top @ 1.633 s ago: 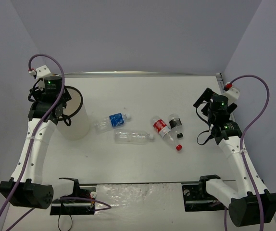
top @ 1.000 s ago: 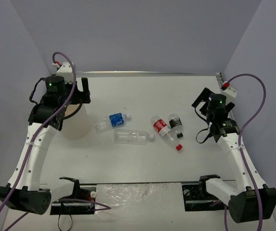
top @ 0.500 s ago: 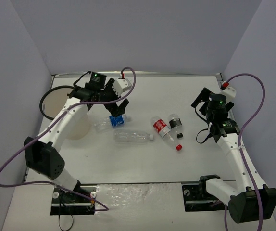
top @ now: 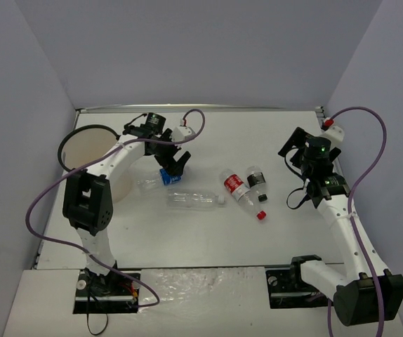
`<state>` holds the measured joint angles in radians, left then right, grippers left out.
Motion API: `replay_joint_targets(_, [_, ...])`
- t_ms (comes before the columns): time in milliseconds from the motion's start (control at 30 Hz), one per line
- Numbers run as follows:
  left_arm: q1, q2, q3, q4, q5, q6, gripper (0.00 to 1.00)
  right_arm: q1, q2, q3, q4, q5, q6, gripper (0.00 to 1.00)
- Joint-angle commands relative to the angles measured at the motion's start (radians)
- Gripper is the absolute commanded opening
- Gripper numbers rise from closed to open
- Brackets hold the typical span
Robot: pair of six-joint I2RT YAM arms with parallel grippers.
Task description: Put the plastic bottles in the bin
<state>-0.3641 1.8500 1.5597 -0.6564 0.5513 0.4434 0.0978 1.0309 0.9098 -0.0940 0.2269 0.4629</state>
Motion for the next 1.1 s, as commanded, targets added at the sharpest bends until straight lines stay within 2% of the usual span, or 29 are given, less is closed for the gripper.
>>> replay_joint_targets(0, [0.004,-0.019,0.043,0.033,-0.069,-0.021,0.97,-0.004,-0.025,0.001,0.063,-0.010,-0.012,1.00])
replay_joint_targets(300, [0.005,0.114,0.080,-0.061,-0.048,-0.003,0.97,-0.004,-0.033,-0.003,0.065,-0.002,-0.015,1.00])
replay_joint_targets(600, [0.007,0.165,0.036,-0.032,-0.094,-0.043,0.97,-0.004,-0.032,0.000,0.066,-0.012,-0.015,1.00])
replay_joint_targets(633, [0.007,0.172,0.044,-0.040,-0.094,-0.045,0.93,-0.004,-0.034,-0.002,0.066,-0.012,-0.018,1.00])
replay_joint_targets(667, [0.008,0.175,0.056,-0.049,-0.094,-0.044,0.86,-0.004,-0.036,-0.002,0.066,-0.012,-0.017,1.00])
replay_joint_targets(700, [0.008,0.178,0.067,-0.056,-0.094,-0.044,0.77,-0.004,-0.037,-0.002,0.066,-0.012,-0.017,1.00])
replay_joint_targets(733, [0.008,0.176,0.074,-0.058,-0.094,-0.046,0.62,-0.004,-0.038,-0.002,0.066,-0.014,-0.018,1.00])
replay_joint_targets(767, [0.008,0.171,0.082,-0.062,-0.097,-0.049,0.54,-0.004,-0.038,-0.002,0.065,-0.016,-0.018,1.00])
replay_joint_targets(900, [0.007,0.115,0.082,-0.059,-0.137,-0.058,0.27,-0.004,-0.055,-0.006,0.065,-0.014,-0.026,1.00])
replay_joint_targets(1067, [0.007,0.025,0.107,-0.021,-0.168,-0.090,0.24,-0.004,-0.075,-0.009,0.066,-0.015,-0.020,1.00])
